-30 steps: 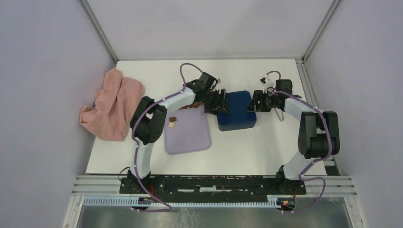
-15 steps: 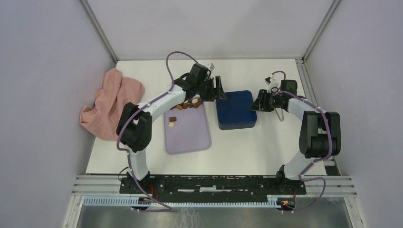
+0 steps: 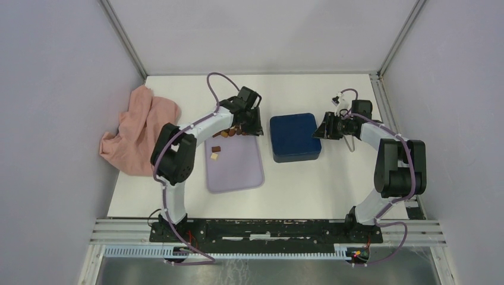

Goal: Pack the chocolate
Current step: Close the box lid on the packing box.

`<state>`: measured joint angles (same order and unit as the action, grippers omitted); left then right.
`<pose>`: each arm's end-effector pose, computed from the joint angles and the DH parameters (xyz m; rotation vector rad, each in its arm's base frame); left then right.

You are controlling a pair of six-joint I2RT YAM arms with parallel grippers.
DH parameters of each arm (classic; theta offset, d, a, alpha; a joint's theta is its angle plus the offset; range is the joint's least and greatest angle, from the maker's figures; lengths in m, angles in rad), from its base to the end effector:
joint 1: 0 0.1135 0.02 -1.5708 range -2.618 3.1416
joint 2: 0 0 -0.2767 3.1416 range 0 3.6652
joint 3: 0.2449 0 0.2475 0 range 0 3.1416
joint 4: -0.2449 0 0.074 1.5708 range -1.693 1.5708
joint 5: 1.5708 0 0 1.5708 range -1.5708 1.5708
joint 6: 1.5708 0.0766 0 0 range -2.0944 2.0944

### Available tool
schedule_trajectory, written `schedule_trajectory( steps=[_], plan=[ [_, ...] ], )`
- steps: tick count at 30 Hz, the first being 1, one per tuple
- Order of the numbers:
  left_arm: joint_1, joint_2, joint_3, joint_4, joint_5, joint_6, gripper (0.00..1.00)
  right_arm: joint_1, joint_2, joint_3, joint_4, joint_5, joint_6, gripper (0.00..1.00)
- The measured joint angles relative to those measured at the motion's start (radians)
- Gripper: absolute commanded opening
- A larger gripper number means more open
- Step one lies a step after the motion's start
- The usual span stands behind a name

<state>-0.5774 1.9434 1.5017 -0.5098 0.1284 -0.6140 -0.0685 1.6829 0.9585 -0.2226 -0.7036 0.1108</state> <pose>0.3721 -0.2541 0.2007 0.0060 2.6329 -0.6126 0.3505 0.0256 0.1668 -0.0678 2.4101 0.8950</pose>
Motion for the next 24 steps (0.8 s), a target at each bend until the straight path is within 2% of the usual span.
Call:
schedule_trajectory(
  steps=[5,11,20,24],
  plan=[
    [-0.023,0.114,0.075,-0.078,-0.004,0.0,0.27,0.0,0.0,0.0,0.0,-0.001,0.0,0.49],
    [-0.09,0.243,0.262,-0.161,-0.019,0.001,0.27,-0.006,0.006,0.0,0.0,0.003,-0.011,0.63],
    [-0.109,0.28,0.322,-0.227,-0.024,0.001,0.27,-0.013,0.014,0.0,0.001,0.003,-0.014,0.59],
    [-0.114,0.284,0.378,-0.288,-0.053,0.001,0.27,-0.016,0.014,0.002,-0.001,0.002,-0.016,0.62]
  ],
)
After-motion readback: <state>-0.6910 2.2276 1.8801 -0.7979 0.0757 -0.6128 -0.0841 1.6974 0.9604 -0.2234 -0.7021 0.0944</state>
